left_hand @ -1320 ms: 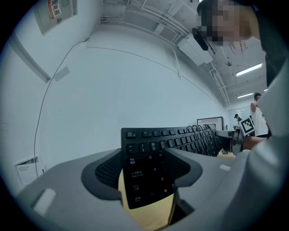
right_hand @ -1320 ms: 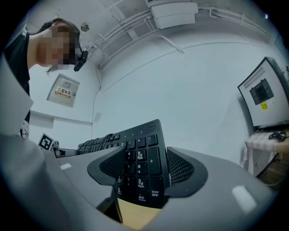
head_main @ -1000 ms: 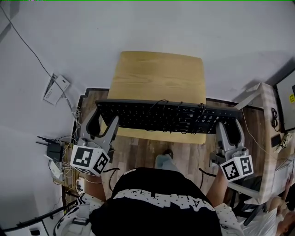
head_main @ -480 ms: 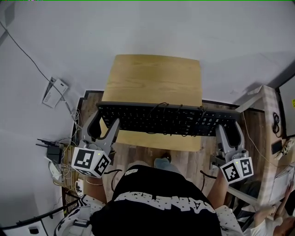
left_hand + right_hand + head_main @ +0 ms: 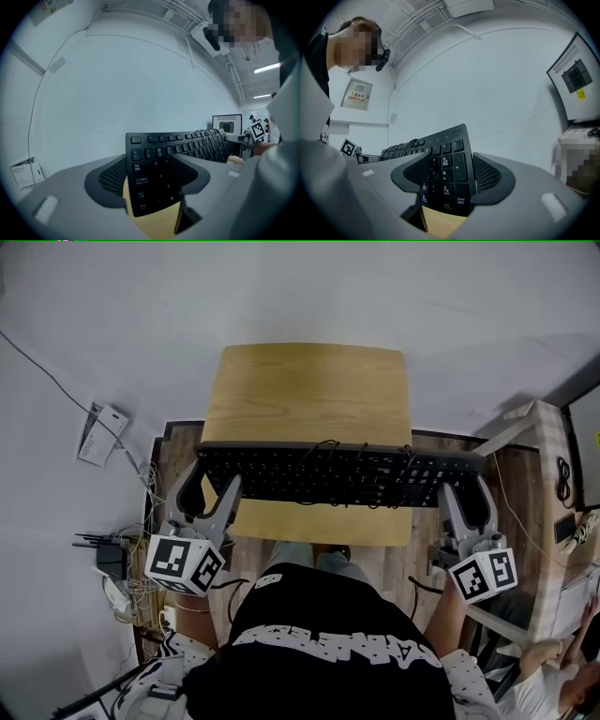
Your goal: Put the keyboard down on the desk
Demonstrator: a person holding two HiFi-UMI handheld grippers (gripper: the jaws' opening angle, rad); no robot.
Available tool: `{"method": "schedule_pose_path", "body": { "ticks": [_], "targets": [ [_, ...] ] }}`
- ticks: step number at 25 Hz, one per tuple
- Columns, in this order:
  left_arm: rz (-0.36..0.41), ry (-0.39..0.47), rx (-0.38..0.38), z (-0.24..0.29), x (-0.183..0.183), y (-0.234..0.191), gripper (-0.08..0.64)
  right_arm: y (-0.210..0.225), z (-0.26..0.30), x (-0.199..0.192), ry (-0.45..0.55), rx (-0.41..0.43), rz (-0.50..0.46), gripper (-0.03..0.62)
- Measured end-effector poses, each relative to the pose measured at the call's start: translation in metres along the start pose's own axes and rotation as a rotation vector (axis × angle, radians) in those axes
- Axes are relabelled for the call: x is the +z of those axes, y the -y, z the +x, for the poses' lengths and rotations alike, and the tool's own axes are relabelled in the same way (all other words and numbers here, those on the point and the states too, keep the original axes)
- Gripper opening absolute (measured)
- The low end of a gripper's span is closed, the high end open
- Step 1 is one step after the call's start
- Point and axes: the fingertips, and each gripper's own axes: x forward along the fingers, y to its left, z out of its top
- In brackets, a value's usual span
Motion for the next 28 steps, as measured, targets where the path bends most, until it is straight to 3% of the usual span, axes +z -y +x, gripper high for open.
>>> {"method": "schedule_pose_path", "body": {
  "ticks": [8, 15, 28],
  "targets": [
    [0.019, -0.014, 0.012, -0.007, 0.014, 0.0, 0.265, -0.005, -0.001, 0.005, -0.005, 0.01, 0.03, 0.295],
    [0.044, 0.07, 0.003, -0.006, 0.011, -0.001, 0.265, -0.005, -0.001, 0.003, 0.068, 0.023, -0.01, 0.295],
    [0.057, -0.002, 0.027, -0.009, 0.016, 0.001, 0.265, 0.001, 0.004, -0.005, 0.019, 0.032, 0.052, 0.295]
  ]
}}
